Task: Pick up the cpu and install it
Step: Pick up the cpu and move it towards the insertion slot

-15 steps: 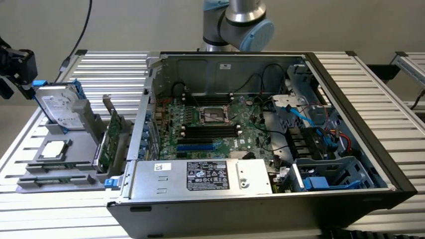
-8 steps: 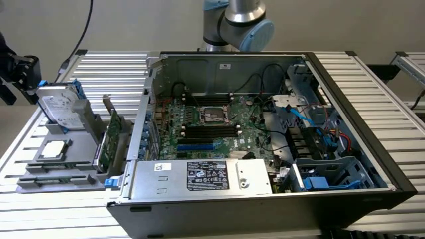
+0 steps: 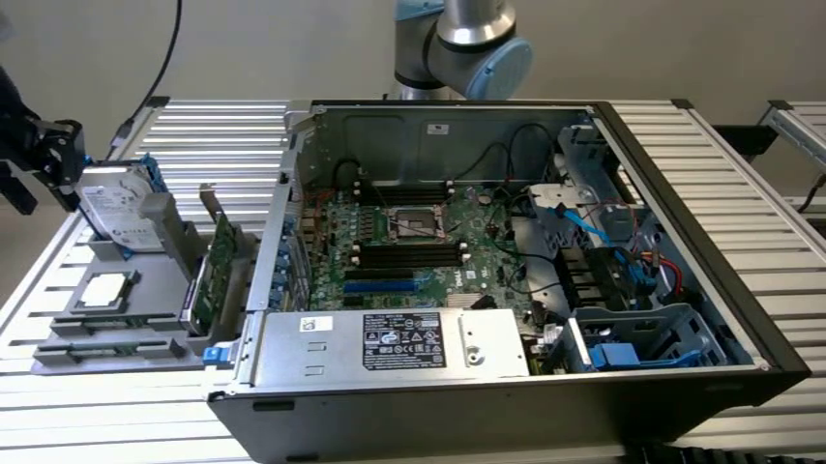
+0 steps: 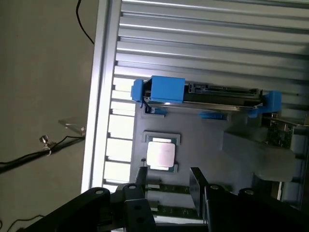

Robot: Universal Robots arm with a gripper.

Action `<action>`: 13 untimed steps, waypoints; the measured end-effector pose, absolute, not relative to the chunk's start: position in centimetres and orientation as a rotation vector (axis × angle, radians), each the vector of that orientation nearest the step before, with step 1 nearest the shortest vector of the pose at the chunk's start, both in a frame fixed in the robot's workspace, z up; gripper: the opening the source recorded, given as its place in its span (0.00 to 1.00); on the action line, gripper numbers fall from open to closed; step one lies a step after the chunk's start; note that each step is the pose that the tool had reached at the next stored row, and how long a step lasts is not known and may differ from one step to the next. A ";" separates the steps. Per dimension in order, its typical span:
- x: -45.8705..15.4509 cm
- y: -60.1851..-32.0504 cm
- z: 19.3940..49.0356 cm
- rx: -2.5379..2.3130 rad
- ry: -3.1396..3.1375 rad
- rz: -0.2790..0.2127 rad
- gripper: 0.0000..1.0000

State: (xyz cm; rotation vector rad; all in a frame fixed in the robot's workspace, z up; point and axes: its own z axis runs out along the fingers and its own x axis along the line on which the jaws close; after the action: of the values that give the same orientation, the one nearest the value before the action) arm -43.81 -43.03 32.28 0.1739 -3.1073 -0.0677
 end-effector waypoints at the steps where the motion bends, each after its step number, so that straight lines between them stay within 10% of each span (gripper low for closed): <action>1: -43.8 -43.0 32.1 0.188 -3.106 -0.068 0.48; 13: -44.4 -43.0 30.0 0.280 -3.112 -0.064 0.48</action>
State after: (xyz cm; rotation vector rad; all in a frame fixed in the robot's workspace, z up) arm -44.37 -43.03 30.03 0.2802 -3.1124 -0.0644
